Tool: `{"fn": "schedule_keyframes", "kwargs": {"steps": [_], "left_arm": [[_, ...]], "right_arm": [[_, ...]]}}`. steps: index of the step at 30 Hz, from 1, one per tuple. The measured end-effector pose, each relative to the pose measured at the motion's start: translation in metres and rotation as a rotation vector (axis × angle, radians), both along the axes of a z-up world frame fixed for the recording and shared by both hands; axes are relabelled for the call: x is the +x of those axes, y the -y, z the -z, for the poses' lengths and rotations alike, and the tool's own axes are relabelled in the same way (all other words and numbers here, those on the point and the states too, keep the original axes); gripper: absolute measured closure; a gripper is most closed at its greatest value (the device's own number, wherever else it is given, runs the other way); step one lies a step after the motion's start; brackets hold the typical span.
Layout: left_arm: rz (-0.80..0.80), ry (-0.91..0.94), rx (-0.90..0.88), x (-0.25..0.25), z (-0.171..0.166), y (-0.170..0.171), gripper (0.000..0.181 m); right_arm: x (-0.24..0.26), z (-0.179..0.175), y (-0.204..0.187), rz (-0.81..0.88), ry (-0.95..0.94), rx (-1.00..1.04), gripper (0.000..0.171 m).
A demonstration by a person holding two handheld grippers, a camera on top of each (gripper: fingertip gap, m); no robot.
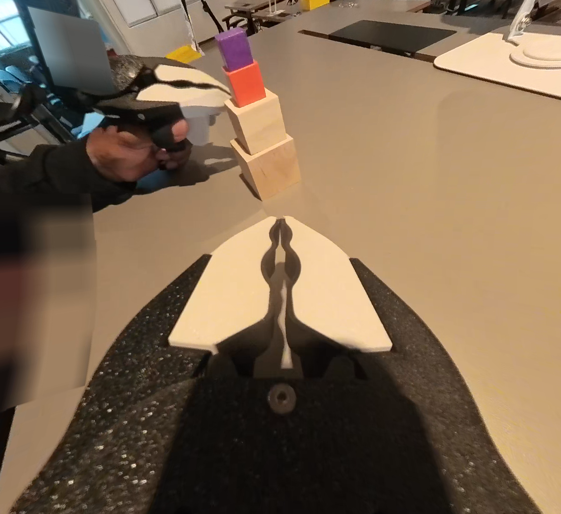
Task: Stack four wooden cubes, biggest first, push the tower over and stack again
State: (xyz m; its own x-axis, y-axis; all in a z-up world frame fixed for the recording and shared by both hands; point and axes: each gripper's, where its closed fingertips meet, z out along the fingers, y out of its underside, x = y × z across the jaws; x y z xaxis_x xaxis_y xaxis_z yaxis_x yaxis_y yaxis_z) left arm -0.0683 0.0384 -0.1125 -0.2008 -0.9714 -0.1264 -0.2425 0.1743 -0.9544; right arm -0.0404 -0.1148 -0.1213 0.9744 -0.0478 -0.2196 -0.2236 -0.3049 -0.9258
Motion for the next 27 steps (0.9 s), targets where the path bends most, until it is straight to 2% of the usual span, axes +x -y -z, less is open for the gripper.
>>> {"fn": "schedule_keyframes", "kwargs": {"steps": [4,7,17,23,27], "left_arm": [[0.005,-0.076,0.041,0.013,0.007,-0.002,0.181],[0.1,-0.112,0.062,0.019,0.004,0.013,0.181],[0.181,-0.103,0.257,0.037,-0.017,0.047,0.181],[0.243,-0.114,0.343,0.039,-0.02,0.069,0.181],[0.221,-0.084,0.318,0.037,-0.027,0.068,0.181]], "right_arm": [[0.005,-0.01,0.005,0.02,-0.038,0.075,0.171],[0.008,-0.017,0.01,0.032,-0.053,0.137,0.171],[0.013,-0.033,0.027,0.085,-0.018,0.249,0.171],[0.041,-0.042,0.054,0.256,0.017,0.306,0.171],[0.056,-0.042,0.073,0.347,0.032,0.303,0.171]]}}
